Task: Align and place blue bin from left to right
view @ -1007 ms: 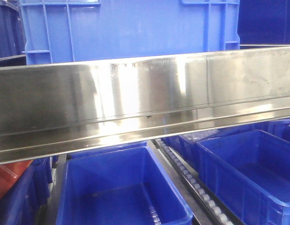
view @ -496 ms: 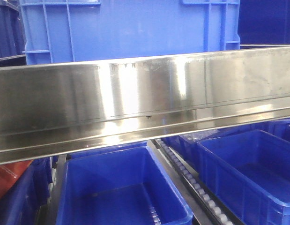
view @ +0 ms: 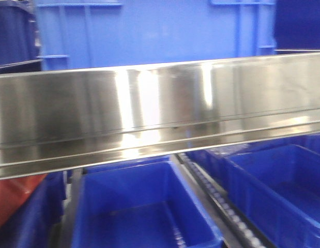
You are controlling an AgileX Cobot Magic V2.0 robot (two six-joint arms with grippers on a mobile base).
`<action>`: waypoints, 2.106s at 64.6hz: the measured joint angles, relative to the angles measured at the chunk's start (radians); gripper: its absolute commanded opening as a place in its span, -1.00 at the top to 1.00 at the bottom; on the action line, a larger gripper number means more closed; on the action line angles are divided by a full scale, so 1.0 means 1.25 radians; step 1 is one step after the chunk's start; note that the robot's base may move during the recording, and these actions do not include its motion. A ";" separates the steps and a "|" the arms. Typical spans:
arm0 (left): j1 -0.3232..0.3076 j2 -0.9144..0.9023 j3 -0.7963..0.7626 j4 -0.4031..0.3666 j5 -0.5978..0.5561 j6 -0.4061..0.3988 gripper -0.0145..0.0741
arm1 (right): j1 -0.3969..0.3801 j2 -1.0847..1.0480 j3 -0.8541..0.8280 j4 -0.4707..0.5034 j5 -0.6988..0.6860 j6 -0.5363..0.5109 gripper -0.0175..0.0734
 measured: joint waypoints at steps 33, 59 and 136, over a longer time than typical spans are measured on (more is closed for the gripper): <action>0.000 0.000 0.000 0.000 0.000 0.000 0.92 | 0.000 0.000 0.000 0.000 0.000 0.000 0.97; 0.000 -0.002 0.000 0.000 0.000 0.000 0.92 | 0.000 0.000 0.000 0.000 0.000 0.000 0.97; 0.224 -0.120 0.441 -0.109 -0.231 0.187 0.92 | 0.000 0.000 0.000 0.000 -0.001 0.000 0.97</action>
